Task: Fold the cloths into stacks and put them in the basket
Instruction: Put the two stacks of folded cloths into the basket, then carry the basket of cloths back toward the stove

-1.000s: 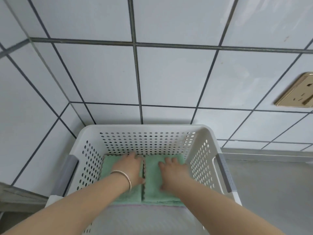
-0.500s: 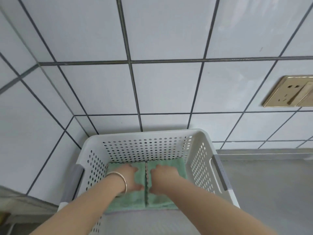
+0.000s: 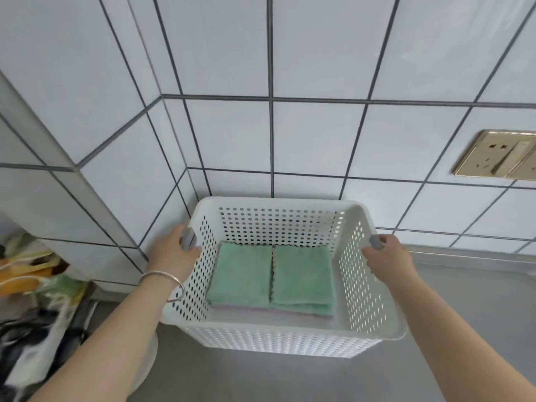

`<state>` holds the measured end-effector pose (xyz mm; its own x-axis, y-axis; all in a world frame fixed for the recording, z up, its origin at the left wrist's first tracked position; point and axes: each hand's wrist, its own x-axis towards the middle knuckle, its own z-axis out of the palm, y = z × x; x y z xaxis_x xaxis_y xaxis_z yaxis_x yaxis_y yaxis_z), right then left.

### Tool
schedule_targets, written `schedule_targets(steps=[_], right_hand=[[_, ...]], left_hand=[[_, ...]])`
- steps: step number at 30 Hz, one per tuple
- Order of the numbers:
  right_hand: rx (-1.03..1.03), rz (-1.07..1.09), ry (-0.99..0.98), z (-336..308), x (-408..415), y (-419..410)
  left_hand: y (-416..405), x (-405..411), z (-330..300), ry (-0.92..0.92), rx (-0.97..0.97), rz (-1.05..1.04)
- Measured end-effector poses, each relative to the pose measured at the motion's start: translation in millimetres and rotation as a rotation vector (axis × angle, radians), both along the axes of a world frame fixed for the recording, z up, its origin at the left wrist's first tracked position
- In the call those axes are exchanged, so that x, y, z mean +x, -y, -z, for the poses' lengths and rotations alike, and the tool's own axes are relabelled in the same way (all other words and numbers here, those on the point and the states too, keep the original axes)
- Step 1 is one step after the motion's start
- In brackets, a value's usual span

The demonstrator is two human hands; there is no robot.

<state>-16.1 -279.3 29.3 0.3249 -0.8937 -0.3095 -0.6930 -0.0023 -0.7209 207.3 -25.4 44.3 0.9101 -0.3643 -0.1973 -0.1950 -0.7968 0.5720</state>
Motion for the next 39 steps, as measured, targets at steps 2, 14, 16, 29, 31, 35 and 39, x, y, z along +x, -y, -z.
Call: schedule_targets(steps=[2, 14, 16, 29, 31, 35, 39], right_hand=[[0.104, 0.022, 0.09, -2.1, 1.8, 4.7], [0.211, 0.075, 0.301, -53.7, -100.2, -10.1], [0.228, 0.132, 0.34, -63.0, -131.6, -20.3], [0.18, 0.798, 0.41, -36.8, -256.3, -243.3], [0.15, 0.907, 0.393, -42.1, -266.2, -289.8], [0.119, 1.103, 0.338, -52.8, -287.3, -396.2], [0.074, 1.305, 0.357, -41.7, -309.3, -505.5]], left_hand=[[-2.8, 0.6, -2.4, -0.054, -0.03, -0.02], [-18.2, -67.3, -38.7, -0.186, -0.256, 0.106], [-13.2, -85.8, -40.9, -0.234, -0.333, 0.124], [-22.6, -115.6, -23.3, -0.521, -0.312, 0.756], [-29.7, -127.0, -27.5, -0.542, -0.298, 0.86], [-60.8, -165.5, -37.0, -0.574, -0.221, 1.073], [-90.5, -211.0, -32.1, -0.559, -0.173, 1.277]])
